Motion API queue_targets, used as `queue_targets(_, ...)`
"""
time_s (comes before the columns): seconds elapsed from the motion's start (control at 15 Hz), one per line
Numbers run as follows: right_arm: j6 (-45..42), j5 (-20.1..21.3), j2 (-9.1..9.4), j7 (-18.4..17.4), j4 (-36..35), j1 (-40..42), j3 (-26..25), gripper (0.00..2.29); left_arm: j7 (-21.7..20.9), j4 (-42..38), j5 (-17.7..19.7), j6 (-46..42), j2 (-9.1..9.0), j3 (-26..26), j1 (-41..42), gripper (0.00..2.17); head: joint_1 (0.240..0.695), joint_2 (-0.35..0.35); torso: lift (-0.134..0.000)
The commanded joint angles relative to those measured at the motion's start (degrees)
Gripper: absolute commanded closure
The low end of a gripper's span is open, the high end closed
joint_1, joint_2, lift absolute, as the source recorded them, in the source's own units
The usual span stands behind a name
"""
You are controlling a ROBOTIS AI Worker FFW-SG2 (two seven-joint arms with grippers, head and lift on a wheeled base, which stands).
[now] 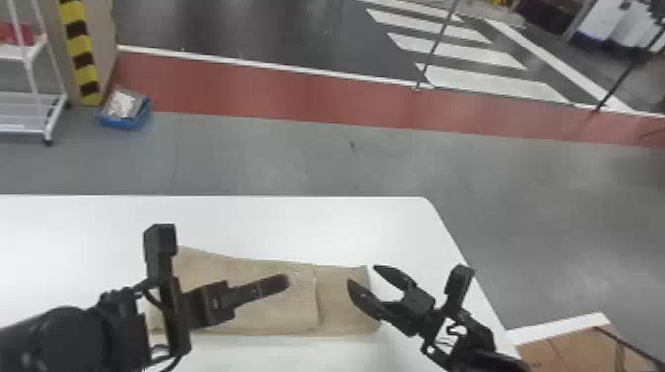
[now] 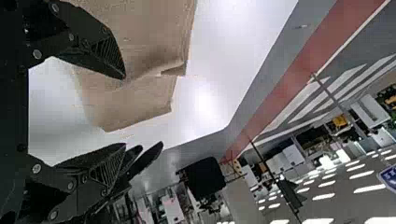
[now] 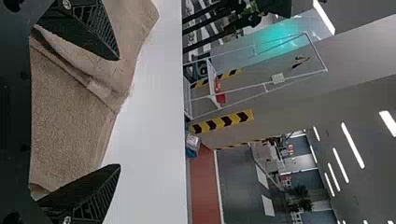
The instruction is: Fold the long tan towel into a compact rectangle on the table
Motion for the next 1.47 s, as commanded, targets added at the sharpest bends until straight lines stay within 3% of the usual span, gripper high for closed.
queue_targets(0.0, -0.1, -0.6, 1.29, -0.8, -0.5, 0.9, 1.1, 0.06, -1.8, -2.4, 1.5, 1.5, -0.15, 1.1, 2.3, 0.03, 0.695, -0.35, 0.0)
queue_targets(0.13, 1.4, -0.7, 3.49, -3.1, -3.8, 2.9, 0.9, 0.07, -1.9, -9.1, 1.5, 3.1, 0.88, 4.9, 6.8, 0.03, 0.695, -0.35, 0.0)
queue_targets(0.27, 3.9, -0.7, 6.65, -6.7, -10.1, 6.0, 1.3, 0.11, -2.0, -12.9, 1.4, 3.3, 4.31, 7.1, 8.8, 0.03, 0.695, -0.35, 0.0)
queue_targets(0.33, 4.1, -0.6, 7.32, -9.1, -13.3, 7.9, 2.3, 0.17, -2.0, -14.5, 1.2, 3.3, 6.68, 8.6, 10.1, 0.03, 0.695, -0.35, 0.0)
queue_targets(0.53, 10.4, -2.3, 7.32, -21.9, -23.2, 13.7, 6.8, 0.32, -5.0, -15.6, 0.8, 3.3, 9.93, 12.4, 12.5, 0.03, 0.695, -0.329, 0.0)
queue_targets(0.73, 23.2, -2.7, 7.32, -35.8, -33.2, 17.4, 13.4, 0.41, -7.8, -15.7, 0.1, 3.3, 10.81, 15.2, 14.5, 0.03, 0.695, -0.276, 0.0)
queue_targets(0.87, 32.2, -2.7, 7.32, -41.5, -35.6, 16.3, 15.2, 0.41, -8.9, -15.6, -0.3, 3.1, 10.81, 16.0, 15.6, 0.03, 0.695, -0.241, 0.0)
queue_targets(1.2, 36.3, -3.7, 7.32, -46.6, -33.0, 11.0, 17.5, 0.41, -11.0, -14.9, -0.7, 3.1, 10.63, 18.3, 17.0, 0.03, 0.695, -0.179, 0.0)
queue_targets(1.4, 39.8, -3.0, 7.32, -46.7, -29.7, 7.7, 18.1, 0.41, -11.3, -14.4, -0.8, 2.9, 10.63, 18.6, 17.0, 0.03, 0.695, -0.16, 0.0)
